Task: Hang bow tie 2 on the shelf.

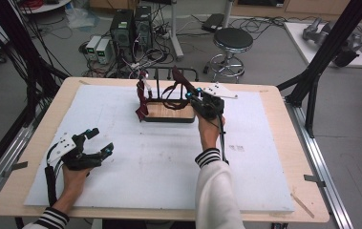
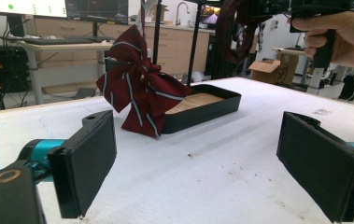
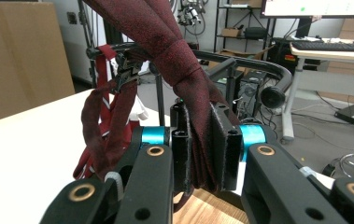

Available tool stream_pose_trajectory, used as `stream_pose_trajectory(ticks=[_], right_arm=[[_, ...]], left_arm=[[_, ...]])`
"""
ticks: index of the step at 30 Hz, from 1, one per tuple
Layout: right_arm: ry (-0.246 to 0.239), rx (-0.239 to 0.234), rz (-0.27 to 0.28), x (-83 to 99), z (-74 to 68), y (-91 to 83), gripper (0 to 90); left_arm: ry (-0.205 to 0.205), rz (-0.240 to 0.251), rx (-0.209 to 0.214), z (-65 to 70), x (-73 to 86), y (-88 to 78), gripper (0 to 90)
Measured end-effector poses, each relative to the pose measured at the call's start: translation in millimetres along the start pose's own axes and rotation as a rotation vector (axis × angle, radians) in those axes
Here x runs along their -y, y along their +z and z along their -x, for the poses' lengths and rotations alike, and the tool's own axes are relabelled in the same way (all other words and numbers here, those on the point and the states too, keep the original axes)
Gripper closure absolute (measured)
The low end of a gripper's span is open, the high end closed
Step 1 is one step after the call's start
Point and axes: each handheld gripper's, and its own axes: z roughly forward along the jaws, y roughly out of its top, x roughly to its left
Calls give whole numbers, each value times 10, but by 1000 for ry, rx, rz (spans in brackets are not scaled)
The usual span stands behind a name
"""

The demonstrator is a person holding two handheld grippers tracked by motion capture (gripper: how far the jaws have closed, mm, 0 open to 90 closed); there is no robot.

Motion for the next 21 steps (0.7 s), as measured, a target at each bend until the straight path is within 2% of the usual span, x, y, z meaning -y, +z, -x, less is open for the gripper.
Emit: stream_pose_trajectory(ticks=[9, 21], right_arm=[[57, 25, 36, 42, 50, 46, 799], [68, 51, 31, 73, 65, 93, 800]], left_arm=[[1, 0, 1, -1, 0, 0, 124], [2, 0, 1, -2, 0, 0, 124]])
